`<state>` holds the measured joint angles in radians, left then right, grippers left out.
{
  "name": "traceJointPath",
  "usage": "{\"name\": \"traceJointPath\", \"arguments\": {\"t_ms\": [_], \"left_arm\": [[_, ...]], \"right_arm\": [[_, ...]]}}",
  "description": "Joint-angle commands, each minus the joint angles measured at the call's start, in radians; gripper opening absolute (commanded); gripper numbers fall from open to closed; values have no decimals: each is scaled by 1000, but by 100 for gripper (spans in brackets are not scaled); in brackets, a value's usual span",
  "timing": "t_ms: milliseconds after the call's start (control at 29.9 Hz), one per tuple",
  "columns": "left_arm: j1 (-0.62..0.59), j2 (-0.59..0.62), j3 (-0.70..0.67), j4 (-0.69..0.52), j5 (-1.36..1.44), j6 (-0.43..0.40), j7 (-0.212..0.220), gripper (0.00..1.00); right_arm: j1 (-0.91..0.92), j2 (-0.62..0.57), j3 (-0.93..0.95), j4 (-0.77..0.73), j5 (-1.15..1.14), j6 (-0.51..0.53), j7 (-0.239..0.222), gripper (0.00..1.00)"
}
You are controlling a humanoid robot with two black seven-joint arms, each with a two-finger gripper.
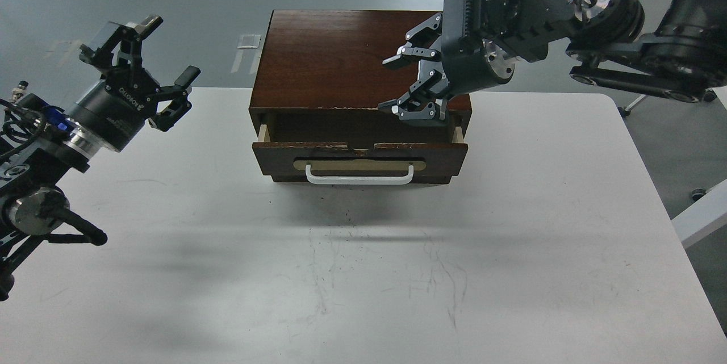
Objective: Put corn in drawer with both arms
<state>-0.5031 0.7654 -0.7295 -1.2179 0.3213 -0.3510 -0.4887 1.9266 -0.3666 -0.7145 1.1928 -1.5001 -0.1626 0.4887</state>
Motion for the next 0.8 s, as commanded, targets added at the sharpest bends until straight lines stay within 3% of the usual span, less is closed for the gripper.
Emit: {"name": "traceJointPath", "arguments": {"t_ms": [0,134,234,401,769], "left_arm": [[0,0,-2,0,1,-2,0,99],[1,-5,-2,0,1,-11,0,99],[1,-8,-2,0,1,-11,0,99],[9,-11,-2,-2,2,-11,0,99],[21,-12,-2,-2,4,-31,0,99]], "right_arm": [[-7,-89,39,1,212,5,0,83],[-76,-191,65,5,441,6,0,93],[-147,-239,122,7,551,8,0,94],[-473,-340,407,13,831,14,0,95],[-947,-339,782,-7,1217,41,0,95]]}}
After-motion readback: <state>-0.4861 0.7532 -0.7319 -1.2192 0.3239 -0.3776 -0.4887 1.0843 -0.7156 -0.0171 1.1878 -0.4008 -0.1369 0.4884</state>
